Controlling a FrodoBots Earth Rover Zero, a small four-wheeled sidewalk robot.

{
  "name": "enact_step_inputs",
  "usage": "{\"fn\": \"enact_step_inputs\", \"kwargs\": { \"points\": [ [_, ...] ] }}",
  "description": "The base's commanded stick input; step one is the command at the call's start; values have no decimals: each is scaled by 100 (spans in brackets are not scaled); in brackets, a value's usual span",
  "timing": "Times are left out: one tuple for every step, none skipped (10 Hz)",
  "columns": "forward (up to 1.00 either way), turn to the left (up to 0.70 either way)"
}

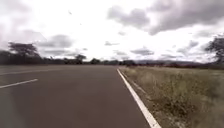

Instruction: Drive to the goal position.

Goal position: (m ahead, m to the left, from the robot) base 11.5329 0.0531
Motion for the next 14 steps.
{"fn": "enact_step_inputs", "kwargs": {
  "points": [
    [70,0],
    [70,0],
    [70,0],
    [70,0],
    [70,0],
    [70,0],
    [70,0],
    [70,0],
    [70,0],
    [70,0],
    [70,0],
    [70,0],
    [70,-3],
    [70,-10]
  ]
}}
